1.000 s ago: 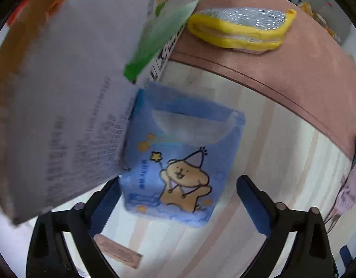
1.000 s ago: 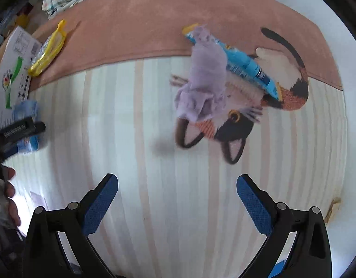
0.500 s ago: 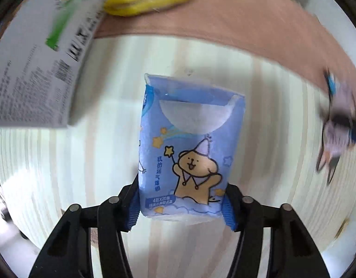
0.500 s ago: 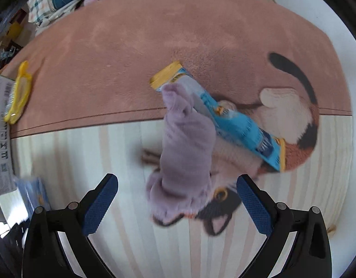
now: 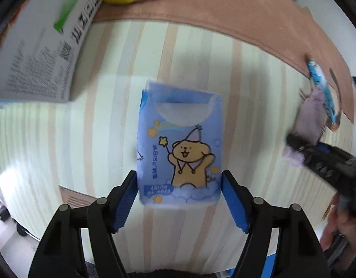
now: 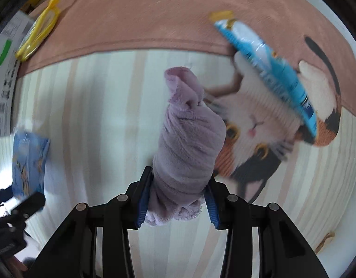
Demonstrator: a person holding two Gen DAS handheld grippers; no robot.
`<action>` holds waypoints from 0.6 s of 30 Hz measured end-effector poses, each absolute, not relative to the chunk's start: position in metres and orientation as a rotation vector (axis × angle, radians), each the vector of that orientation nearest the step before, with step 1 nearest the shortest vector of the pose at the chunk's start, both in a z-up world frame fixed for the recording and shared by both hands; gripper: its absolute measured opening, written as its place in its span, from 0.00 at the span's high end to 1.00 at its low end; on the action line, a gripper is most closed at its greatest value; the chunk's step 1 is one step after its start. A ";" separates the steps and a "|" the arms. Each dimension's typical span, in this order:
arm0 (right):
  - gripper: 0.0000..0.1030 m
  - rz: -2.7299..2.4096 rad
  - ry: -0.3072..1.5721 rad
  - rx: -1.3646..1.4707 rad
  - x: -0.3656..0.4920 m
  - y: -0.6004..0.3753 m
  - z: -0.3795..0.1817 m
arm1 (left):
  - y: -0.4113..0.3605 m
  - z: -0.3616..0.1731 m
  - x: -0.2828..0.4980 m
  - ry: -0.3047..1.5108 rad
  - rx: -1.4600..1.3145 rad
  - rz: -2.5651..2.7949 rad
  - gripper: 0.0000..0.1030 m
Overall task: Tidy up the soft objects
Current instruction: 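Grasp the blue bear-print tissue pack with the left tool while the right tool grasps the lavender cloth, then lower the tissue pack and cloth into the box and release both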
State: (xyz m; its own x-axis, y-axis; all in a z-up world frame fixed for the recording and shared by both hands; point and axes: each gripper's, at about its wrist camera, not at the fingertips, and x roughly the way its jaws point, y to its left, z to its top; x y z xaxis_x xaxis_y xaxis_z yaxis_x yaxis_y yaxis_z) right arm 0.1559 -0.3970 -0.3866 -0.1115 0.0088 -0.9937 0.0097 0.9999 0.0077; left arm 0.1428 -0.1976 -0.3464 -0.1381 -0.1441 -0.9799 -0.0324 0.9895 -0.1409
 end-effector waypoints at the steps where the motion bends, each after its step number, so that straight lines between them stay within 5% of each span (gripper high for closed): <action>1: 0.57 0.000 1.677 0.019 0.153 -0.396 -0.386 | -0.199 -0.341 0.143 1.697 -0.119 -0.104 0.28; 3: 0.54 -0.012 1.671 0.014 0.147 -0.393 -0.387 | -0.204 -0.338 0.149 1.694 -0.072 -0.113 0.20; 10: 0.45 -0.034 1.680 0.073 0.147 -0.396 -0.388 | -0.228 -0.368 0.172 1.781 0.014 -0.099 0.20; 13: 0.53 -0.032 1.679 0.069 0.162 -0.395 -0.390 | -0.229 -0.388 0.171 1.821 0.015 -0.092 0.20; 14: 0.63 -0.014 1.673 0.074 0.163 -0.396 -0.389 | -0.226 -0.389 0.174 1.803 0.010 -0.087 0.22; 18: 0.65 -0.003 1.649 0.105 0.161 -0.391 -0.369 | -0.207 -0.374 0.170 1.731 0.021 -0.112 0.52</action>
State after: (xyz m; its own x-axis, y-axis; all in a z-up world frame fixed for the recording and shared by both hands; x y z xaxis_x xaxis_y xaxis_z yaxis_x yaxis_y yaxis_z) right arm 0.1607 -0.3907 -0.3685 -0.0771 0.0669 -0.9948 0.0707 0.9956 0.0614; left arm 0.1697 -0.2067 -0.3740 -0.1635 -0.0499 -0.9853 0.0778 0.9950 -0.0633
